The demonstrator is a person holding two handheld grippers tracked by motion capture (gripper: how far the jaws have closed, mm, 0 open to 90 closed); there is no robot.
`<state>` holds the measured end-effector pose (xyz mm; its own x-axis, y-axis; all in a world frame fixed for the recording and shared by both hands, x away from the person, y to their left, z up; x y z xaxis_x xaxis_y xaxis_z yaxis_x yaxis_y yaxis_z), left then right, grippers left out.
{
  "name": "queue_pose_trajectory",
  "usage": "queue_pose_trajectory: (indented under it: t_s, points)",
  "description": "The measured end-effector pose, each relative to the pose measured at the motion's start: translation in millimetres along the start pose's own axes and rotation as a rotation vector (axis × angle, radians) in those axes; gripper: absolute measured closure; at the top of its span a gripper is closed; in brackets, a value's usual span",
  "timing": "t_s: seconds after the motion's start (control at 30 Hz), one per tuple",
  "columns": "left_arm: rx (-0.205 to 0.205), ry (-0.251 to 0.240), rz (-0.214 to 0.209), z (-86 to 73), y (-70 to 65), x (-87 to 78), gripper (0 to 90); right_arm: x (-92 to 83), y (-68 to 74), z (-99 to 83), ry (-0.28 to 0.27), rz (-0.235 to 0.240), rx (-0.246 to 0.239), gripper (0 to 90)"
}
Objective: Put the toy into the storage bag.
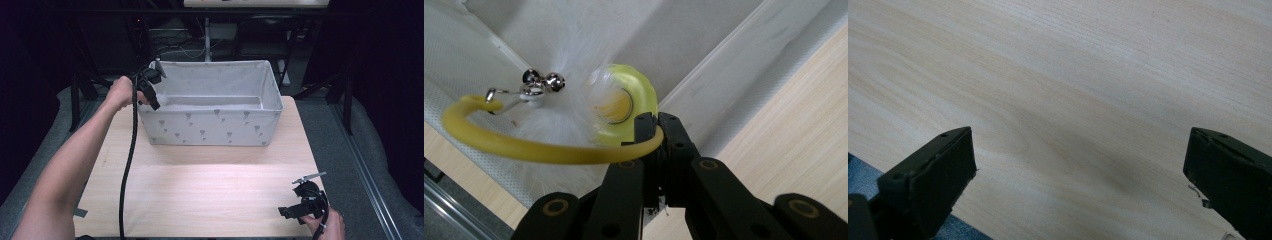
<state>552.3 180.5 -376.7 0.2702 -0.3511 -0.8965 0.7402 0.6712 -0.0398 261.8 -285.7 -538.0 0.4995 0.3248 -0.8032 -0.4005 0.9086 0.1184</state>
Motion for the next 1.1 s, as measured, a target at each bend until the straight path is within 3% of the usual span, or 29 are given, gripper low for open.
queue_pose_trajectory:
  t_s: [0.1,0.2,0.37,0.7,0.83,0.87,0.97,1.0,1.1]
  points:
    - [-0.012,0.001,0.005,-2.3,2.5,2.2,87.8,0.3,0.8,0.0,-0.009,0.006,0.018,0.1]
    - [-0.045,-0.002,-0.001,-4.8,4.5,3.5,87.7,0.5,0.5,-0.2,-0.001,0.002,0.015,0.1]
    - [-0.059,-0.003,-0.011,-7.9,6.6,6.7,86.5,0.0,0.6,-0.4,-0.004,-0.009,0.004,0.0]
    - [-0.043,-0.036,-0.005,-0.5,2.8,-11.5,77.6,0.2,0.6,-0.3,-0.002,-0.006,0.003,0.0]
    - [-0.044,-0.057,0.004,1.5,1.1,-19.9,67.6,-0.7,0.6,0.2,-0.001,-0.003,-0.003,0.0]
    - [-0.047,-0.064,0.010,1.8,0.5,-21.6,59.8,-0.6,1.1,0.0,-0.009,-0.006,-0.004,0.0]
    - [-0.045,-0.086,0.022,2.8,-1.1,-28.9,47.6,-0.4,1.2,0.1,-0.010,-0.006,-0.003,0.0]
    - [-0.047,-0.093,0.024,3.0,-1.5,-32.2,47.6,-0.4,1.2,0.1,-0.010,-0.006,-0.003,0.0]
    - [-0.046,-0.133,0.026,2.5,-4.8,-46.5,30.5,0.3,1.9,0.2,-0.012,0.013,0.005,0.0]
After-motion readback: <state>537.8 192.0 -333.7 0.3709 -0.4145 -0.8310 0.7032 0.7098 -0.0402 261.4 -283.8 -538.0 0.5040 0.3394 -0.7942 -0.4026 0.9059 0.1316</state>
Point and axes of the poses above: each handheld gripper's, and its own axes: x roughly forward along the jaws, z roughly out of its top, y roughly to its left, the point moved 1 cm from there along x, roughly forward along the jaws, and after that the axes turned 14 degrees about -y, right-handed, at the moved point
